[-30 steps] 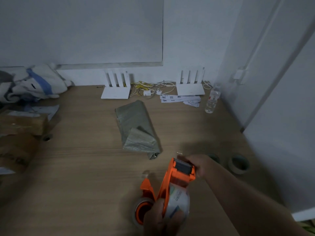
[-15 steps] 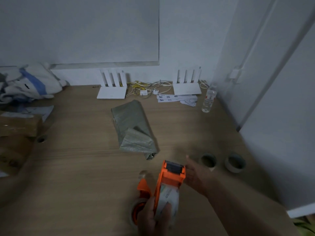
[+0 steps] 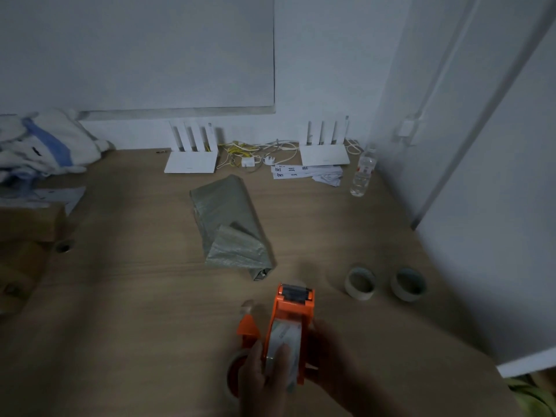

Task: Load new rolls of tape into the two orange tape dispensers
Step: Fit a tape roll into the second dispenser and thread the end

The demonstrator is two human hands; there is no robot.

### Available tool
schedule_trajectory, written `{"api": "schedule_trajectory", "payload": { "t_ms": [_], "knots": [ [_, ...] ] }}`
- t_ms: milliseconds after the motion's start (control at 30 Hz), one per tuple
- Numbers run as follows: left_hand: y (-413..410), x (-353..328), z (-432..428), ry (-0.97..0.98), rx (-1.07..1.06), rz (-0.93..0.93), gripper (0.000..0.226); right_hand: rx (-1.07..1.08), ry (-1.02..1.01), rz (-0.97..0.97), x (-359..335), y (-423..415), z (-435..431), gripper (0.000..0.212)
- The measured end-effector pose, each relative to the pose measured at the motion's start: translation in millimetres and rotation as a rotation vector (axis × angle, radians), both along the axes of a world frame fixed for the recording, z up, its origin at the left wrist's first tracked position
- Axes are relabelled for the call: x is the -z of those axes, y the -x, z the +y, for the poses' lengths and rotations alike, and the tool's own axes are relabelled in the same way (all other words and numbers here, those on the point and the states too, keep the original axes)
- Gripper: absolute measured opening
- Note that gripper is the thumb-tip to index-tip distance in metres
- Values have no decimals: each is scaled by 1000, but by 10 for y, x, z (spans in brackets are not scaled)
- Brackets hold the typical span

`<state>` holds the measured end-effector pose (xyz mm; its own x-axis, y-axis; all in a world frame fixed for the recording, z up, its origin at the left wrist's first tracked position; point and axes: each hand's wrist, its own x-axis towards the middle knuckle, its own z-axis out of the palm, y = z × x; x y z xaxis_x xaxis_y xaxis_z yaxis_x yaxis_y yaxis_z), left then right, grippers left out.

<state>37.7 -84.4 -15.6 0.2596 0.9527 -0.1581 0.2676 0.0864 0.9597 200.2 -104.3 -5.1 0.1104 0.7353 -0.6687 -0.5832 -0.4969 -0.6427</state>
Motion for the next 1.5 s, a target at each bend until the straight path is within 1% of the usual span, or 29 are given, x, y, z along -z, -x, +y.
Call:
{"api": "schedule_trajectory", "payload": {
  "t_ms": [33,67,100,133,167,200,233,267,300,333,367,400,433,500,567,600,667,733,800,833,867,933,1000,1067,1167,1200,1333,1400,1500],
  "knots": [
    [-39,-68,-30,-15,37,67,140,0,-1,-28,38,1,-7,45],
    [-216,79,97,-17,20,51,136,6,-10,-62,56,4,-24,40],
    [-220,-7,103,51,27,-29,127,33,-10,-91,65,7,-43,34],
    [-170,17,99,87,11,-24,121,46,-21,-144,90,7,-65,28],
    [-182,-29,135,98,-28,76,115,79,-48,-163,77,16,-79,23],
    [-210,37,170,118,-25,100,100,96,-79,-208,95,22,-92,22],
    [-200,96,183,128,-30,138,69,130,-99,-257,114,21,-97,30],
    [-201,180,199,107,-23,144,36,158,-102,-329,167,-4,-91,47],
    [-219,244,220,91,-11,139,21,190,-86,-393,216,-21,-85,62],
    [-214,355,252,61,5,173,21,216,-68,-455,275,-38,-83,67],
    [-229,387,265,42,9,188,25,242,-42,-505,332,-56,-88,66],
    [-233,468,282,71,30,195,25,268,-16,-551,411,-85,-96,63],
    [-247,481,295,129,38,202,19,286,6,-589,464,-118,-109,61],
    [-299,523,301,225,97,274,21,268,51,-669,608,-178,-138,55],
    [-351,526,257,278,147,296,2,234,75,-754,715,-232,-164,47],
    [-379,537,235,305,178,319,12,215,77,-792,769,-261,-171,43],
    [-425,537,203,337,208,349,23,167,92,-846,839,-306,-194,35],
    [-474,573,180,355,255,388,36,90,138,-918,891,-353,-217,33],
    [-525,614,164,336,316,461,54,5,173,-986,862,-378,-239,34],
    [-556,625,169,327,337,501,57,-34,182,-1011,798,-375,-250,34],
    [-595,632,168,336,367,538,55,-77,194,-1043,781,-381,-254,34],
    [-663,667,162,336,411,585,42,-141,233,-1108,777,-404,-266,33],
    [-701,753,165,336,432,615,36,-170,257,-1129,804,-420,-289,34],
    [-720,867,164,336,446,648,48,-228,292,-1152,848,-418,-316,36],
    [-716,987,139,300,483,671,78,-272,275,-1194,862,-416,-348,33],
    [-711,1036,122,272,500,673,84,-291,275,-1196,882,-423,-355,33],
    [-693,1348,125,232,486,672,97,-298,269,-1189,933,-469,-362,33],
    [-649,1682,130,205,455,632,103,-298,265,-1194,968,-477,-369,37],
    [-601,1843,106,190,430,605,96,-283,258,-1176,984,-493,-377,41]
  ]
}}
